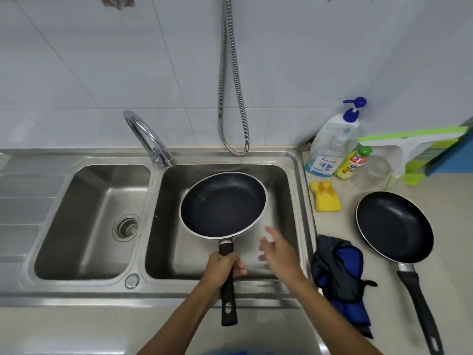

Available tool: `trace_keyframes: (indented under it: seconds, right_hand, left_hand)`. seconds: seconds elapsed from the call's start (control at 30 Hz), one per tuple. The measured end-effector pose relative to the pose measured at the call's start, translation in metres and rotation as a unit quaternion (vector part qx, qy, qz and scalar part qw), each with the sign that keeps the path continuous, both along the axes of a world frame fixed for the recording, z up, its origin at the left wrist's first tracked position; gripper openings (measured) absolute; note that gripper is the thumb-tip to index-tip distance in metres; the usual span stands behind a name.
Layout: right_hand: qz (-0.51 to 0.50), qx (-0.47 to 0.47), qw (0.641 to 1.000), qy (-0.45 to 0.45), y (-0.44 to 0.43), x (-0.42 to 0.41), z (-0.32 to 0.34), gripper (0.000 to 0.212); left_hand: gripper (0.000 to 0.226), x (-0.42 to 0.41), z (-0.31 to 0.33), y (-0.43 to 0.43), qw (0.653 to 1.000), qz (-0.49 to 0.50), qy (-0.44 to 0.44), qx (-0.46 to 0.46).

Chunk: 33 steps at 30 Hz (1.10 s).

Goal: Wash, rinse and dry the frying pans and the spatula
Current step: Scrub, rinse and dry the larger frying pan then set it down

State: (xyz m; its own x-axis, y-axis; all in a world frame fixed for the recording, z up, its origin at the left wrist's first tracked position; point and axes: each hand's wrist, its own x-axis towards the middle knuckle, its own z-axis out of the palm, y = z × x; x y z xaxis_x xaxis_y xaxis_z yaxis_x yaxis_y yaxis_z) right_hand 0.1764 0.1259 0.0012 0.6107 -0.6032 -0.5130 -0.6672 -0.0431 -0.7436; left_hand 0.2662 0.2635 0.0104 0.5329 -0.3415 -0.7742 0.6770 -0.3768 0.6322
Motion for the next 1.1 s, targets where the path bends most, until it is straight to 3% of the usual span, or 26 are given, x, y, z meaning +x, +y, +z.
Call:
trace_keyframes:
  seconds: [0.13, 0.23, 0.43, 0.57, 0.73, 0.93, 1.1]
  right_hand:
    - [-0.064, 0.174, 0.983, -0.007, 0.045, -0.003, 0.011, 0.022]
    - [-0.066, 0.150, 0.986, 0.010, 0.062, -0.005, -0.003, 0.023]
    - [-0.116, 0.204, 0.972, 0.000, 0.085, -0.020, -0.037, 0.058]
    - [-0.120, 0.172, 0.978, 0.015, 0.094, -0.021, -0.030, 0.048]
    - [-0.046, 0.096, 0.994, 0.021, 0.103, -0.019, -0.004, 0.054]
    - [0.040, 0.020, 0.998, -0.044, 0.096, -0.019, 0.007, 0.029]
    - [0.093, -0.024, 0.994, -0.044, 0.088, -0.023, -0.009, 0.045]
  left_hand:
    - [0.021, -0.009, -0.014, -0.003, 1.000, 0.013, -0.002, -0.026]
    - [0.037, -0.015, -0.026, 0.001, 0.998, -0.004, -0.055, -0.012]
    - [0.051, -0.027, -0.024, -0.004, 0.994, -0.022, -0.103, 0.043]
    - [0.066, -0.034, -0.027, -0.005, 0.994, -0.035, -0.090, 0.047]
    - [0.075, -0.047, -0.021, 0.000, 0.992, -0.071, -0.101, -0.017]
    - [0.061, -0.030, -0.039, 0.015, 0.987, -0.101, -0.123, -0.022]
    - [0.038, 0.016, -0.021, 0.035, 0.970, -0.238, -0.040, -0.025]
